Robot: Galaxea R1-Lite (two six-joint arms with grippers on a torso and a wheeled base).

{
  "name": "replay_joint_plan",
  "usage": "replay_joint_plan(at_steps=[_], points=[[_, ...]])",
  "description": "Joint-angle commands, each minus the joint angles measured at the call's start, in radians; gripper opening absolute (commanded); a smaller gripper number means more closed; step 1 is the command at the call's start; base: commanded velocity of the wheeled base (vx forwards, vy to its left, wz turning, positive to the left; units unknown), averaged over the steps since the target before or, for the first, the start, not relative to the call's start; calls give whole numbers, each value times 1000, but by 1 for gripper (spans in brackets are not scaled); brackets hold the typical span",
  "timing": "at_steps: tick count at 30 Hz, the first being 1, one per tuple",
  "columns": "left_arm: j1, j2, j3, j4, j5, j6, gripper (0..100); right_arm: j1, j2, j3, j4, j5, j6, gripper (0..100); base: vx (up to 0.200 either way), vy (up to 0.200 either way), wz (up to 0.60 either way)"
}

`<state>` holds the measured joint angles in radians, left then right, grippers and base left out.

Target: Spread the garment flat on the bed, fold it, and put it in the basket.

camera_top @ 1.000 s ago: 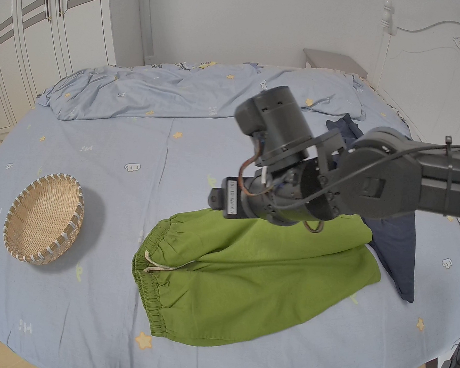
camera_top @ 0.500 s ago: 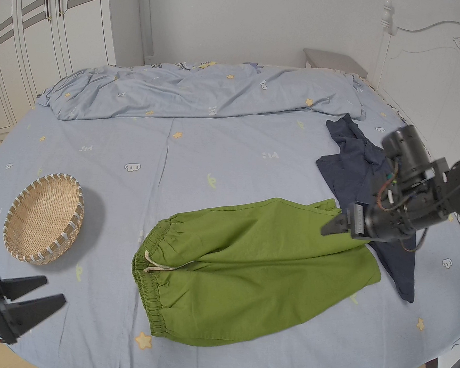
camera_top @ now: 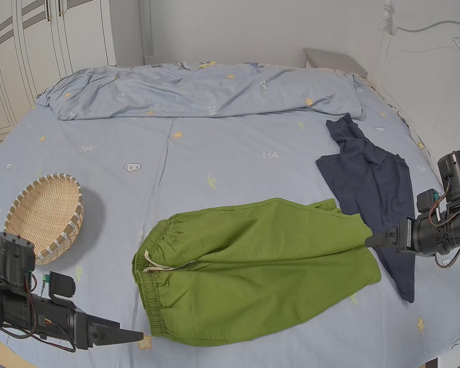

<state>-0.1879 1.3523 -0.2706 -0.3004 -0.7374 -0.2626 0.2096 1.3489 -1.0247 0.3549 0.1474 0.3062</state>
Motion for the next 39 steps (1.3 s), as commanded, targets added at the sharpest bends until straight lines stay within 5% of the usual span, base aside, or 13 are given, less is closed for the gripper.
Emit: replay_joint_plan(at_steps=[1, 22, 39], points=[[28, 240, 21, -85, -10, 51, 100, -22, -42, 52, -14, 11, -9, 100, 0, 0, 0], [-31, 568, -15, -431, 0, 57, 100, 22, -57, 69, -14, 12, -4, 100, 0, 0, 0], [-81, 600, -51, -471, 6, 60, 100, 21, -56, 69, -14, 12, -1, 100, 0, 0, 0]])
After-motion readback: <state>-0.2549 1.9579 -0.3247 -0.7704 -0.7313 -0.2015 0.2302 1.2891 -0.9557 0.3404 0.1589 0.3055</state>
